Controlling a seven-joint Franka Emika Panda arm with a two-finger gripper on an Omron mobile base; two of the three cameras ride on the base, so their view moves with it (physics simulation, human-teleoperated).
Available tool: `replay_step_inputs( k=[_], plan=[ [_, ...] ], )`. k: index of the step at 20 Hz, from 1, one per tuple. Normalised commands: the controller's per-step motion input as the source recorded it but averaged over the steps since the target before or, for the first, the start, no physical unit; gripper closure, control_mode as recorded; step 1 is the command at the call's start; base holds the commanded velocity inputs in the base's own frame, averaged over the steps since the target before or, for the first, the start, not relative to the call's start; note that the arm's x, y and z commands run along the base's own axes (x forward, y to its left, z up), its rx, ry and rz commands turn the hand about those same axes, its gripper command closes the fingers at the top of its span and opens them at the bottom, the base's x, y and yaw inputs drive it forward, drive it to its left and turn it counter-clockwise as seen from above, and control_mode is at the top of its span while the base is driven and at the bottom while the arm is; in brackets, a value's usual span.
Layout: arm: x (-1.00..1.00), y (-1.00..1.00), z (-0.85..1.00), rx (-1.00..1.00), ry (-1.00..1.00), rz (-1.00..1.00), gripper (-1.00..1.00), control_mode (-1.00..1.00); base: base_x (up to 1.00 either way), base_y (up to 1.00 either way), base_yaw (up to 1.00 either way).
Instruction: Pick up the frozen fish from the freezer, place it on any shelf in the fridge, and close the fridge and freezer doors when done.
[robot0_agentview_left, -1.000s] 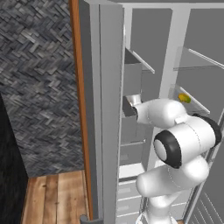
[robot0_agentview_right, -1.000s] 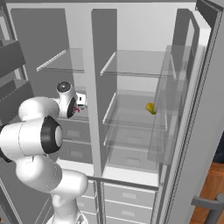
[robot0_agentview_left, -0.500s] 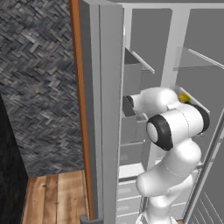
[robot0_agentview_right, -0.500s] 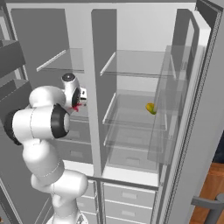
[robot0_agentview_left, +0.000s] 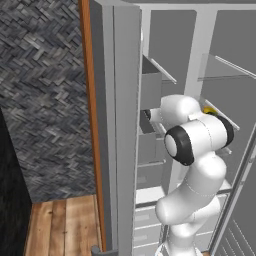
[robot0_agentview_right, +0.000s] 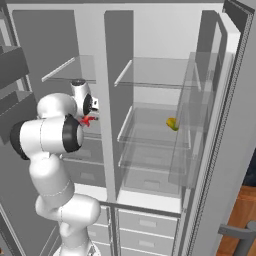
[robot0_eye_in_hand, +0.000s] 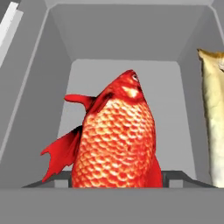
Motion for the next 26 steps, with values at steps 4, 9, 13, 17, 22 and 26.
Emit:
replay_step_inputs(
  k=[4,9,13,17,22,26],
  plan=[
    [-0.16,-0.04,-0.15,0.04,-0.05,0.0,1.0,-1.0,0.0,0.0,0.0],
    [-0.42,-0.17,-0.23,0.07,-0.19,0.0,1.0,-1.0,0.0,0.0,0.0],
    [-0.43,-0.07,-0.01,0.08,-0.27,0.0,1.0,-1.0,0.0,0.0,0.0],
    [-0.48,0.0,0.37,0.02,-0.27,-0.02,1.0,-1.0,0.0,0.0,0.0],
    [-0.76,0.0,0.51,0.0,-0.2,-0.02,1.0,-1.0,0.0,0.0,0.0],
    [-1.0,-0.01,0.48,0.01,-0.14,-0.01,1.0,-1.0,0.0,0.0,0.0]
  ],
)
